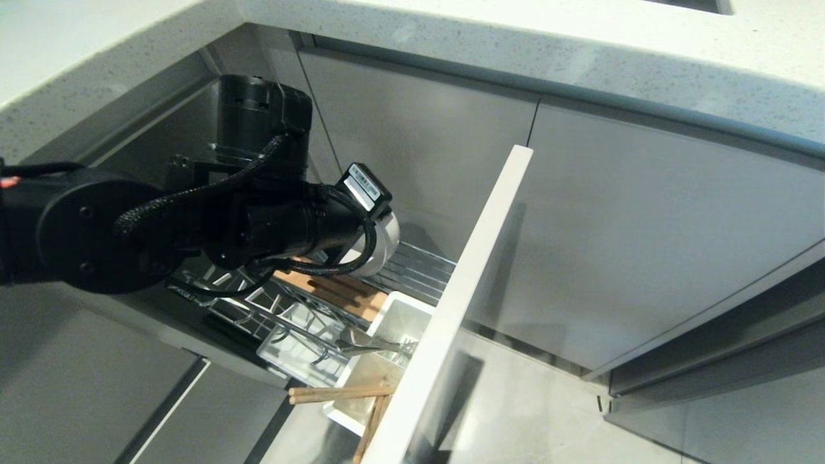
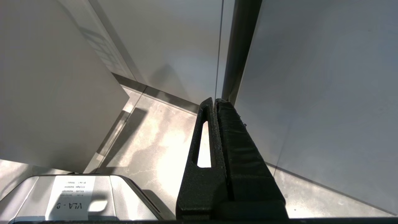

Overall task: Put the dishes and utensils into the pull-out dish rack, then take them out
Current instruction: Take the bowl out of the cupboard

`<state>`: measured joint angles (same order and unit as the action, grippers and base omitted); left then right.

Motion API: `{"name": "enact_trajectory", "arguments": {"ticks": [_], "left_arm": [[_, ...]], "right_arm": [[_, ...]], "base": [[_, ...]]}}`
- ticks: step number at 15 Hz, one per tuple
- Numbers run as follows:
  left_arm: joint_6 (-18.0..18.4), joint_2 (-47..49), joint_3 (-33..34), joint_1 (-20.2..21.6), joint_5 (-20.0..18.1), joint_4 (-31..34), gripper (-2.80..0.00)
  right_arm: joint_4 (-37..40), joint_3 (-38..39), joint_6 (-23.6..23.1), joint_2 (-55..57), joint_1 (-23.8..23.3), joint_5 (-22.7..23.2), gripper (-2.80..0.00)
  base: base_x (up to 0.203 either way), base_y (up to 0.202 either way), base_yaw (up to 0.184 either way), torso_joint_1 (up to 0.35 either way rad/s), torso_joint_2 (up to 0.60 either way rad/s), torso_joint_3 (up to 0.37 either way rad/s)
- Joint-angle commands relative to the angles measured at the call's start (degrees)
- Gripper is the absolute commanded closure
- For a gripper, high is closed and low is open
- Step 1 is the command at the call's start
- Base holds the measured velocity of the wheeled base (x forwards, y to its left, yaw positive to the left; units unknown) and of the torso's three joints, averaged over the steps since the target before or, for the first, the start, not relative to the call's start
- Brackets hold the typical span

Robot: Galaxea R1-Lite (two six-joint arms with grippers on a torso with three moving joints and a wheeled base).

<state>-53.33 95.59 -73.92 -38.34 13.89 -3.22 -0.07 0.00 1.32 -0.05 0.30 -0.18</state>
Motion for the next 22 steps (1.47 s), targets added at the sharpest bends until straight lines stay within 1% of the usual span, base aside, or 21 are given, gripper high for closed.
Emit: {"name": "enact_trajectory", "arguments": {"ticks": [1,6,9,14,17,19,20,22], "left_arm": [[-0.29,-2.89,0.01,-0.07,0.08,-0.18,0.00],[-0.28,-6.74,0.01,-0.07,-0.56,-0.06,0.00],[0.09,-11.83,0.02,-0.32,-1.09,0.09,0.00],[5.48,-26.13,0.83,-1.01,-3.72,-0.17,0.00],[8.83,-34.56,0.87,-0.59,-7.49,-0.68,0.00],[12.74,-39.43,0.77,2.33,-10.49,-1.06,0.00],[15.18,-40.82,0.75,5.73,-11.67,-1.16,0.00],[19.31,-43.03,0.71,14.00,-13.69,-2.59,0.00]], "right_arm": [[-0.01,0.09,0.00,0.05,0.05,0.01,0.00],[-0.01,0.09,0.00,0.05,0.05,0.01,0.00],[-0.01,0.09,0.00,0.05,0.05,0.01,0.00],[-0.01,0.09,0.00,0.05,0.05,0.01,0.00],[-0.01,0.09,0.00,0.05,0.05,0.01,0.00],[-0.01,0.09,0.00,0.05,0.05,0.01,0.00],[-0.01,0.09,0.00,0.05,0.05,0.01,0.00],[-0.01,0.09,0.00,0.05,0.05,0.01,0.00]], "base": [[0.000,0.000,0.000,0.000,0.00,0.000],[0.000,0.000,0.000,0.000,0.00,0.000],[0.000,0.000,0.000,0.000,0.00,0.000],[0.000,0.000,0.000,0.000,0.00,0.000],[0.000,0.000,0.000,0.000,0.00,0.000],[0.000,0.000,0.000,0.000,0.00,0.000],[0.000,0.000,0.000,0.000,0.00,0.000],[0.000,0.000,0.000,0.000,0.00,0.000]]}}
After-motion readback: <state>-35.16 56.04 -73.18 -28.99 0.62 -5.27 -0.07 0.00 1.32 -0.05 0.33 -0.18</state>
